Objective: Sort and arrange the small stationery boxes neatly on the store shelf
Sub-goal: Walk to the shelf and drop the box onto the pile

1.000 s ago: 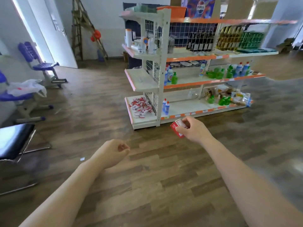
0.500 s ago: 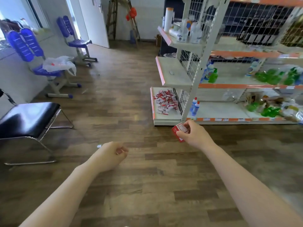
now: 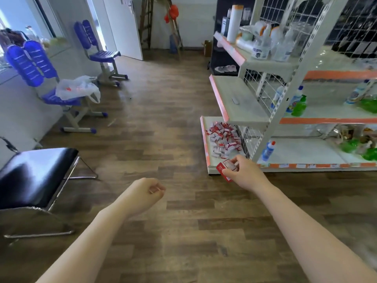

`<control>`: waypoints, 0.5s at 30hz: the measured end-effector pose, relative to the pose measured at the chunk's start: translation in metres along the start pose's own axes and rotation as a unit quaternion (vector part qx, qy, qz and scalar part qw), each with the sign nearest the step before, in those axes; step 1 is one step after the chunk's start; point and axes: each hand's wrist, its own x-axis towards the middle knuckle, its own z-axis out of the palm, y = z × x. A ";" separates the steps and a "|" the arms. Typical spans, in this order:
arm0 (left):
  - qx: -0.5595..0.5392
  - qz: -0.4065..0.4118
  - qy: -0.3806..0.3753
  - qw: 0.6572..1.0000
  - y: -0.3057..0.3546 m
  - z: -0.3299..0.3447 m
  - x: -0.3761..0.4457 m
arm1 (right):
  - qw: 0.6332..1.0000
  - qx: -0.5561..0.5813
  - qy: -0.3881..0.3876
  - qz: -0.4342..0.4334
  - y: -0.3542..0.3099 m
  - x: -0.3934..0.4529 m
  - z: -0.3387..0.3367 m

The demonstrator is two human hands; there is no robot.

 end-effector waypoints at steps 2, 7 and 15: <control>-0.014 0.003 0.001 1.000 -0.006 -0.017 0.031 | 1.000 -0.011 -0.001 -0.002 -0.013 0.030 0.001; -0.015 0.003 0.001 1.000 -0.015 -0.047 0.103 | 0.999 -0.029 -0.011 -0.010 -0.040 0.099 -0.003; 0.003 0.003 -0.011 1.000 -0.020 -0.087 0.220 | 1.000 -0.015 -0.012 -0.024 -0.064 0.220 -0.008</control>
